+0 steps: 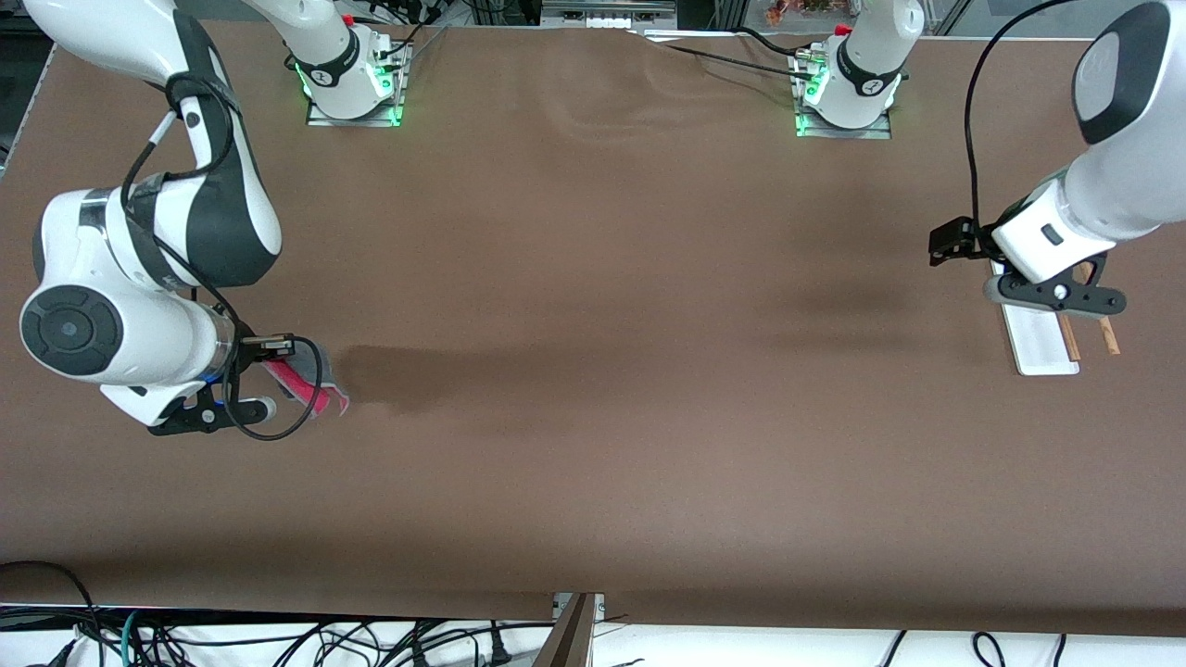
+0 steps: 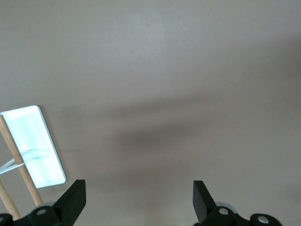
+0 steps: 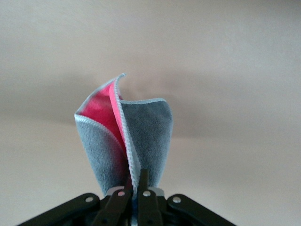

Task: Pass towel and hang on rack
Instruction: 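Carry the towel to mid-table with the right gripper while the left gripper approaches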

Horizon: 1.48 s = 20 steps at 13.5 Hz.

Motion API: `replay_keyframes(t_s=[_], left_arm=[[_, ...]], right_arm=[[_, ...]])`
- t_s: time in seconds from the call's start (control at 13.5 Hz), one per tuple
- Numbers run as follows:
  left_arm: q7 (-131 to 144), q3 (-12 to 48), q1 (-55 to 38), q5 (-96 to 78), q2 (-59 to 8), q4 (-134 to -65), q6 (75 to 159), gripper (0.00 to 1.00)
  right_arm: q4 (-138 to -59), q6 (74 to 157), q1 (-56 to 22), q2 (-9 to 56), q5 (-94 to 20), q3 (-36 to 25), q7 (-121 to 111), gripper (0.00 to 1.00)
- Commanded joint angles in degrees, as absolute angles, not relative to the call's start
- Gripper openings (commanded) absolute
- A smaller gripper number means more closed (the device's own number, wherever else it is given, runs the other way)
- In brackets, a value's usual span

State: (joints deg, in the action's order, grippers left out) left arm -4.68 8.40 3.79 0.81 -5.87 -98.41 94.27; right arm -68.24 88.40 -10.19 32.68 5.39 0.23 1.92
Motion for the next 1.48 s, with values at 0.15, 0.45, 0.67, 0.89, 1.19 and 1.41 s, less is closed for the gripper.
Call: replay_keyframes(t_s=[0.15, 0.45, 0.67, 0.89, 1.19, 1.41], left_arm=[[-13.78, 8.26, 6.22, -8.31, -10.54, -94.49, 93.69, 1.00], [-22.21, 8.35, 6.77, -17.81, -12.82, -94.31, 93.96, 1.00], [-31.60, 8.61, 5.98, -30.63, -16.51, -94.31, 94.83, 1.00], [-43.64, 8.79, 5.54, -38.40, -18.81, -94.31, 98.16, 1.00], [-62.45, 8.96, 4.04, -49.45, -22.32, -94.31, 101.51, 1.00], [-76.41, 8.96, 3.78, -52.63, -24.43, -94.31, 103.53, 1.00]], right_arm=[[-65.74, 87.80, -10.28, 31.12, 1.41, 0.61, 2.46, 0.00], [-62.95, 89.55, -12.65, 30.50, 1.23, 4.91, 11.67, 0.00], [-61.96, 93.42, -15.37, 30.67, 1.23, 7.37, 12.92, 0.00], [-61.88, 95.70, -20.72, 30.67, 1.23, 8.35, 13.18, 0.00], [-61.96, 99.92, -27.50, 30.67, 1.41, 8.26, 16.87, 0.00], [-61.96, 101.33, -31.98, 31.02, 1.49, 8.17, 17.83, 0.00]])
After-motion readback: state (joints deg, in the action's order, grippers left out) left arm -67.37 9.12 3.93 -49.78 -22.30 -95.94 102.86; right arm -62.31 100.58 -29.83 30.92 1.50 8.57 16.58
